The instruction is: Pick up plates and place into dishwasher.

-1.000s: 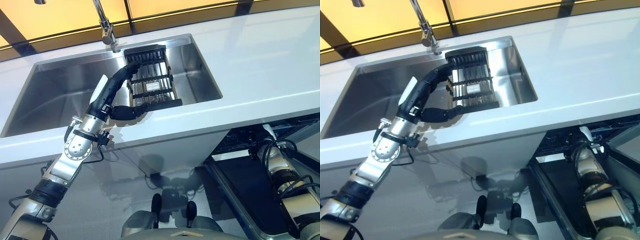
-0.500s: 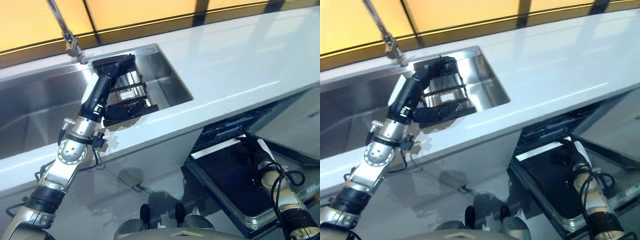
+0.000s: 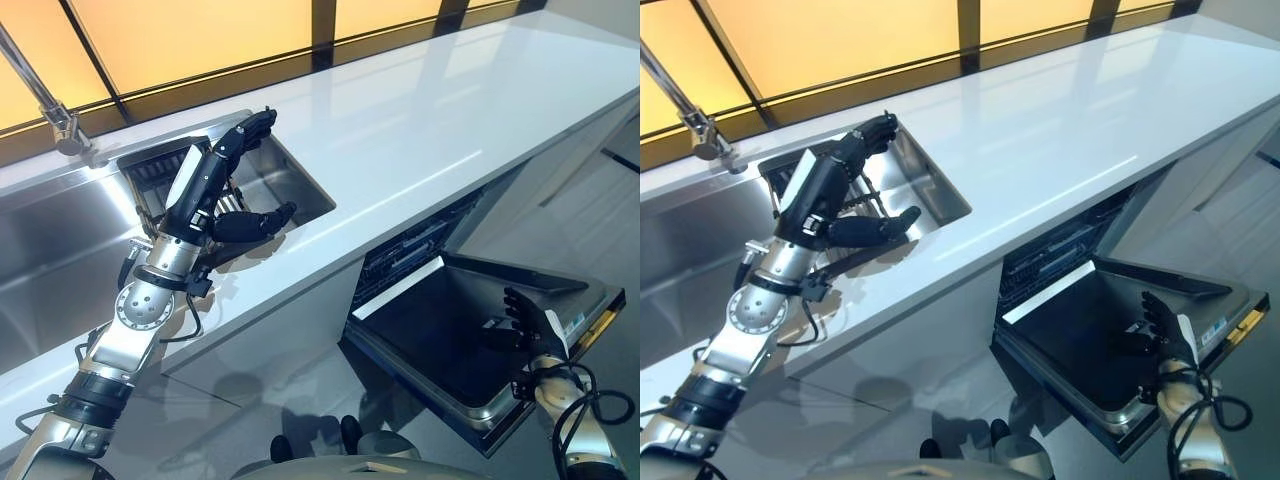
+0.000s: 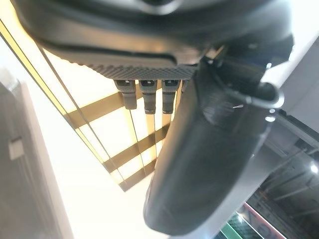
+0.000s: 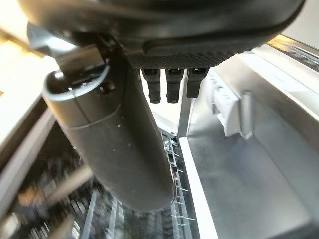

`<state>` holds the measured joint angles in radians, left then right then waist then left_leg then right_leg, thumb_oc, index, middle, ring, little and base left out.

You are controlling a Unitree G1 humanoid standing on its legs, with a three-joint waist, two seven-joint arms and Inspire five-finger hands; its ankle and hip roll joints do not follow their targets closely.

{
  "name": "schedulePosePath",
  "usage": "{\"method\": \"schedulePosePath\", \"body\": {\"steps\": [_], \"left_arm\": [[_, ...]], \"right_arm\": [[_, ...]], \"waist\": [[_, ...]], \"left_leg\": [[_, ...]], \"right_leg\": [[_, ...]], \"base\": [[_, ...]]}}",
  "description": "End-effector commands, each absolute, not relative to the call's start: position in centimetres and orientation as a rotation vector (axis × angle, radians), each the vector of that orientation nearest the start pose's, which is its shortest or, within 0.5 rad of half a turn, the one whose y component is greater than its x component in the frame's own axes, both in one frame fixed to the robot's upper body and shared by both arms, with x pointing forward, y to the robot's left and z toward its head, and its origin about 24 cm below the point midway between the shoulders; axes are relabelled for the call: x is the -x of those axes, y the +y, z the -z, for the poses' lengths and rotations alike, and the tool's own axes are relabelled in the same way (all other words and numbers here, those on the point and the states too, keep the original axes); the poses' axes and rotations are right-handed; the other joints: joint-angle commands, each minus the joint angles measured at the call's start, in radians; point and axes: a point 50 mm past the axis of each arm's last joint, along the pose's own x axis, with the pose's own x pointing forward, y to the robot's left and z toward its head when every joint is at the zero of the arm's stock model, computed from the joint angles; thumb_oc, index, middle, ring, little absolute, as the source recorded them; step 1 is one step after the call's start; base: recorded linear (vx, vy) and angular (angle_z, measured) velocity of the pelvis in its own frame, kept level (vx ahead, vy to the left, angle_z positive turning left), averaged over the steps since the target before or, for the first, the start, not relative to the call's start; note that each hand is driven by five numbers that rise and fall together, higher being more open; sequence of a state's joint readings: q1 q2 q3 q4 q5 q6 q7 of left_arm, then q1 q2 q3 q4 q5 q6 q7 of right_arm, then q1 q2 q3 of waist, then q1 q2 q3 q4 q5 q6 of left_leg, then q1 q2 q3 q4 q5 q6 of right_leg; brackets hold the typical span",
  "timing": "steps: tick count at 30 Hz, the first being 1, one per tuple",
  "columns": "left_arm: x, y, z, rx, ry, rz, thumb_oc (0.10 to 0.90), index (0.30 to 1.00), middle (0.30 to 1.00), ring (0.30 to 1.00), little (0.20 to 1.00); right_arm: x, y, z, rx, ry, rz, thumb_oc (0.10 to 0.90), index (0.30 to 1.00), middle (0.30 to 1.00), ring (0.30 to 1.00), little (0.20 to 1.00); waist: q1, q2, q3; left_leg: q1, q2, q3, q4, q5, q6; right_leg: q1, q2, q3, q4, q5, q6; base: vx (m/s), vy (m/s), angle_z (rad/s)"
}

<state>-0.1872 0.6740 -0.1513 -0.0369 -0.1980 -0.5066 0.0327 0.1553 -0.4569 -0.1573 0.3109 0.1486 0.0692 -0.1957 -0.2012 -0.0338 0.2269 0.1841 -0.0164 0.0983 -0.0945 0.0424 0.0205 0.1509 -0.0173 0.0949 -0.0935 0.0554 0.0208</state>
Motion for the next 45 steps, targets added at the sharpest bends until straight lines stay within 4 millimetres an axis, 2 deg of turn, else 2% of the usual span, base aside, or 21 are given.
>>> {"method": "schedulePosePath", "body": {"steps": [1, 5, 8, 9, 11, 13, 15, 16, 18, 20, 21, 23, 27, 32, 33, 36, 40, 43, 44, 45], "left_arm": [[-26.3, 19.9, -19.9, -0.329, -0.893, 0.225, 0.800, 0.900, 0.900, 0.900, 0.900], [-26.5, 19.7, -20.0, -0.319, -0.892, 0.231, 0.800, 0.900, 0.900, 0.900, 0.900], [-26.6, 19.6, -20.0, -0.318, -0.892, 0.235, 0.800, 0.900, 0.900, 0.900, 0.900], [-26.7, 19.7, -20.2, -0.317, -0.889, 0.237, 0.800, 0.900, 0.900, 0.900, 0.900], [-26.8, 19.6, -20.2, -0.317, -0.888, 0.238, 0.800, 0.900, 0.900, 0.900, 0.900], [-26.9, 19.8, -20.3, -0.321, -0.886, 0.233, 0.800, 0.900, 0.900, 0.900, 0.900], [-26.8, 19.8, -20.3, -0.323, -0.885, 0.231, 0.800, 0.900, 0.900, 0.900, 0.900], [-26.8, 19.9, -20.4, -0.326, -0.881, 0.230, 0.800, 0.900, 0.900, 0.900, 0.900], [-26.8, 19.9, -20.3, -0.330, -0.877, 0.231, 0.800, 0.900, 0.900, 0.900, 0.900], [-26.8, 19.9, -20.4, -0.331, -0.876, 0.233, 0.800, 0.900, 0.900, 0.900, 0.900], [-26.8, 20.0, -20.5, -0.336, -0.873, 0.237, 0.800, 0.900, 0.900, 0.900, 0.900], [-26.8, 19.9, -20.6, -0.337, -0.873, 0.240, 0.800, 0.900, 0.900, 0.900, 0.900], [-26.8, 20.0, -21.0, -0.345, -0.874, 0.251, 0.800, 0.900, 0.900, 0.900, 0.900], [-26.7, 19.9, -21.2, -0.349, -0.872, 0.267, 0.800, 0.900, 0.900, 0.900, 0.900], [-26.8, 19.8, -21.4, -0.348, -0.871, 0.280, 0.800, 0.900, 0.900, 0.900, 0.900], [-26.8, 19.6, -21.6, -0.346, -0.872, 0.305, 0.800, 0.900, 0.900, 0.900, 0.900], [-27.0, 19.5, -21.9, -0.344, -0.873, 0.322, 0.800, 0.900, 0.900, 0.900, 0.900], [-27.0, 19.0, -22.0, -0.343, -0.872, 0.334, 0.800, 0.900, 0.900, 0.900, 0.900], [-27.1, 18.9, -22.0, -0.344, -0.872, 0.342, 0.800, 0.900, 0.900, 0.900, 0.900], [-27.2, 18.6, -22.0, -0.345, -0.870, 0.356, 0.800, 0.900, 0.900, 0.900, 0.900]], "right_arm": [[-19.8, -35.3, -4.5, 0.278, 0.061, 0.723, 0.800, 0.900, 0.900, 0.900, 0.900], [-19.1, -35.2, -4.2, 0.073, -0.060, 0.826, 0.800, 0.900, 0.900, 0.900, 0.900], [-18.8, -35.2, -4.0, 0.037, -0.083, 0.864, 0.800, 0.900, 0.900, 0.900, 0.900], [-18.0, -35.6, -3.4, 0.021, -0.097, 0.917, 0.800, 0.900, 0.900, 0.900, 0.900], [-17.5, -35.9, -3.0, 0.036, -0.087, 0.959, 0.800, 0.900, 0.900, 0.900, 0.900], [-15.9, -37.1, -2.0, 0.097, -0.045, 1.102, 0.800, 0.900, 0.900, 0.900, 0.900], [-15.1, -37.8, -1.8, 0.135, -0.028, 1.184, 0.800, 0.900, 0.900, 0.900, 0.900], [-13.8, -38.8, -1.7, 0.211, -0.007, 1.296, 0.800, 0.900, 0.900, 0.900, 0.900], [-12.9, -39.7, -1.7, 0.231, 0.016, 1.394, 0.800, 0.900, 0.900, 0.900, 0.900], [-12.2, -40.1, -1.4, 0.239, 0.037, 1.438, 0.800, 0.900, 0.900, 0.900, 0.900], [-11.1, -40.9, -1.0, 0.251, 0.072, 1.486, 0.800, 0.900, 0.900, 0.900, 0.900], [-10.7, -41.1, -0.8, 0.255, 0.092, 1.492, 0.800, 0.900, 0.900, 0.900, 0.900], [-8.5, -41.8, 1.0, 0.337, 0.251, 1.539, 0.800, 0.900, 0.900, 0.900, 0.900], [-7.7, -41.6, 2.4, 0.288, 0.347, 1.493, 0.800, 0.900, 0.900, 0.900, 0.900], [-7.5, -41.6, 3.3, 0.189, 0.383, 1.434, 0.800, 0.900, 0.900, 0.900, 0.900], [-8.4, -40.4, 5.0, 0.050, 0.440, 1.243, 0.800, 0.900, 0.900, 0.900, 0.900], [-8.1, -39.6, 6.8, -0.027, 0.541, 1.122, 0.800, 0.900, 0.900, 0.900, 0.900], [-8.8, -38.8, 7.6, -0.094, 0.581, 0.996, 0.800, 0.900, 0.900, 0.900, 0.900], [-9.3, -38.1, 8.1, -0.123, 0.601, 0.922, 0.800, 0.900, 0.900, 0.900, 0.900], [-10.5, -36.3, 9.1, -0.214, 0.627, 0.749, 0.800, 0.900, 0.900, 0.900, 0.900]], "waist": [[-0.012, 0.034, -0.081], [-0.019, 0.046, -0.085], [-0.020, 0.048, -0.086], [-0.022, 0.053, -0.089], [-0.023, 0.056, -0.092], [-0.025, 0.059, -0.096], [-0.026, 0.061, -0.098], [-0.027, 0.063, -0.098], [-0.026, 0.066, -0.098], [-0.025, 0.068, -0.097], [-0.023, 0.070, -0.097], [-0.021, 0.070, -0.096], [-0.014, 0.070, -0.100], [-0.008, 0.071, -0.098], [-0.003, 0.072, -0.097], [0.010, 0.073, -0.095], [0.019, 0.070, -0.098], [0.029, 0.068, -0.101], [0.034, 0.067, -0.101], [0.046, 0.064, -0.101]], "left_leg": [[0.040, -0.037, 0.079, 0.007, -0.193, 0.060], [0.036, -0.038, 0.085, 0.007, -0.196, 0.065], [0.035, -0.039, 0.085, 0.007, -0.196, 0.066], [0.033, -0.039, 0.088, 0.007, -0.198, 0.066], [0.031, -0.040, 0.089, 0.007, -0.199, 0.066], [0.028, -0.039, 0.094, 0.007, -0.199, 0.065], [0.026, -0.040, 0.095, 0.007, -0.200, 0.065], [0.024, -0.040, 0.096, 0.007, -0.199, 0.065], [0.022, -0.040, 0.095, 0.007, -0.199, 0.064], [0.020, -0.040, 0.094, 0.007, -0.199, 0.064], [0.016, -0.040, 0.092, 0.007, -0.197, 0.062], [0.014, -0.041, 0.088, 0.007, -0.196, 0.062], [0.005, -0.041, 0.082, 0.007, -0.192, 0.061], [0.003, -0.041, 0.077, 0.007, -0.190, 0.059], [0.002, -0.041, 0.071, 0.007, -0.188, 0.057], [0.001, -0.042, 0.058, 0.007, -0.187, 0.056], [0.002, -0.040, 0.054, 0.007, -0.186, 0.054], [0.003, -0.040, 0.049, 0.007, -0.186, 0.053], [0.005, -0.039, 0.046, 0.007, -0.185, 0.052], [0.008, -0.039, 0.036, 0.007, -0.185, 0.053]], "right_leg": [[0.021, 0.100, 0.007, 0.006, -0.085, 0.020], [0.014, 0.101, 0.017, 0.006, -0.080, 0.023], [0.012, 0.101, 0.020, 0.006, -0.079, 0.023], [0.009, 0.101, 0.021, 0.006, -0.079, 0.025], [0.006, 0.101, 0.022, 0.006, -0.078, 0.026], [0.003, 0.101, 0.024, 0.006, -0.077, 0.027], [0.001, 0.102, 0.025, 0.006, -0.076, 0.027], [-0.002, 0.103, 0.026, 0.007, -0.074, 0.027], [-0.006, 0.104, 0.027, 0.011, -0.074, 0.027], [-0.007, 0.105, 0.027, 0.012, -0.075, 0.027], [-0.011, 0.105, 0.026, 0.014, -0.074, 0.027], [-0.012, 0.105, 0.024, 0.012, -0.073, 0.026], [-0.018, 0.107, 0.020, 0.012, -0.073, 0.023], [-0.018, 0.107, 0.014, 0.012, -0.074, 0.021], [-0.017, 0.105, 0.006, 0.008, -0.073, 0.019], [-0.014, 0.102, -0.007, 0.006, -0.077, 0.014], [-0.013, 0.100, -0.018, 0.006, -0.080, 0.012], [-0.010, 0.098, -0.028, 0.006, -0.084, 0.009], [-0.008, 0.098, -0.032, 0.006, -0.084, 0.007], [-0.003, 0.096, -0.042, 0.006, -0.088, 0.003]], "base": [[0.01, 0.021, -0.12], [0.01, 0.019, -0.07], [0.01, 0.010, -0.09], [0.02, 0.013, -0.10], [0.02, 0.010, -0.07], [0.03, 0.002, -0.06], [0.00, 0.000, 0.00], [0.00, 0.000, 0.00], [0.02, -0.011, 0.00], [0.01, -0.016, -0.01], [0.01, -0.032, -0.02], [0.01, -0.042, -0.04], [0.01, -0.059, 0.00], [0.00, -0.050, 0.02], [-0.01, -0.053, 0.00], [-0.01, -0.066, 0.08], [0.00, -0.042, 0.05], [0.00, -0.038, 0.07], [0.00, -0.059, 0.08], [0.00, -0.059, 0.07]]}}
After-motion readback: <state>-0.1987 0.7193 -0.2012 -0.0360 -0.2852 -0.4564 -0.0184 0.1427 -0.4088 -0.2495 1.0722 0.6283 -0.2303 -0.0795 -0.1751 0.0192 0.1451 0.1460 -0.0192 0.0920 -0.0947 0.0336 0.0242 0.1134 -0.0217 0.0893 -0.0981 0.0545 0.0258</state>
